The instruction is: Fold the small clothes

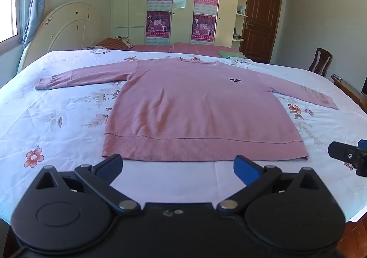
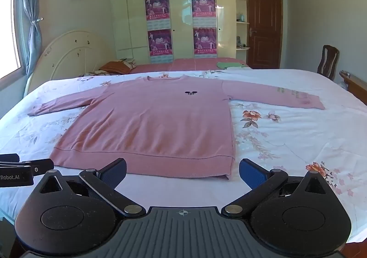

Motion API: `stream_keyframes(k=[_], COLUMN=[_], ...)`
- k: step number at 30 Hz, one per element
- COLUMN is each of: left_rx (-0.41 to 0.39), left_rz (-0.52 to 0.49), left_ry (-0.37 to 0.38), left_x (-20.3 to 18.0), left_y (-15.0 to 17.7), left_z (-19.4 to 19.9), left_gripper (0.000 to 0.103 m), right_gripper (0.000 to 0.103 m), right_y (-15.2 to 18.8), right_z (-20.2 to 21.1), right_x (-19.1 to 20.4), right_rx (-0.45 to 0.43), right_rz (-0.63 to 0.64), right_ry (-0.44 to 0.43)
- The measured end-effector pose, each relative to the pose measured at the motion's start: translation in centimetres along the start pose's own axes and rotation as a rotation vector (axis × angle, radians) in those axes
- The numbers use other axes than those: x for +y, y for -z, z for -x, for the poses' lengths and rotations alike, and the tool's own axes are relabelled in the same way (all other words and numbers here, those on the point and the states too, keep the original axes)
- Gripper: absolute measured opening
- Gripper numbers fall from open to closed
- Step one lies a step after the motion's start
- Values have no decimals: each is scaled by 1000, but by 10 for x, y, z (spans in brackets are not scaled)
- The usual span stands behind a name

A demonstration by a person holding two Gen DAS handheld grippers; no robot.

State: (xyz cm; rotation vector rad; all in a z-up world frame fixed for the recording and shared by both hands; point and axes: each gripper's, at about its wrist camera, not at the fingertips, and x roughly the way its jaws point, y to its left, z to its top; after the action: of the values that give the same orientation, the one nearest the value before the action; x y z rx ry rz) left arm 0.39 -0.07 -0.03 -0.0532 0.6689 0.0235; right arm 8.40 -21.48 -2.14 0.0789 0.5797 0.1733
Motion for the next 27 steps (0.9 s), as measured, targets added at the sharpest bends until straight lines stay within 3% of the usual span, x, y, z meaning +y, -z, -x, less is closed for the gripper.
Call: stream_keyframes(k=[27], left_rx=[-19], left_rz=[-13], left_ry=[1], left_x=[2], left_y=[0], left_z=[3], left_gripper=[103], right_gripper=[103], right_y=[3], right_z=[2], right_x=[3], right_rx=[-8], right_rz=[-2], right_ry=[9])
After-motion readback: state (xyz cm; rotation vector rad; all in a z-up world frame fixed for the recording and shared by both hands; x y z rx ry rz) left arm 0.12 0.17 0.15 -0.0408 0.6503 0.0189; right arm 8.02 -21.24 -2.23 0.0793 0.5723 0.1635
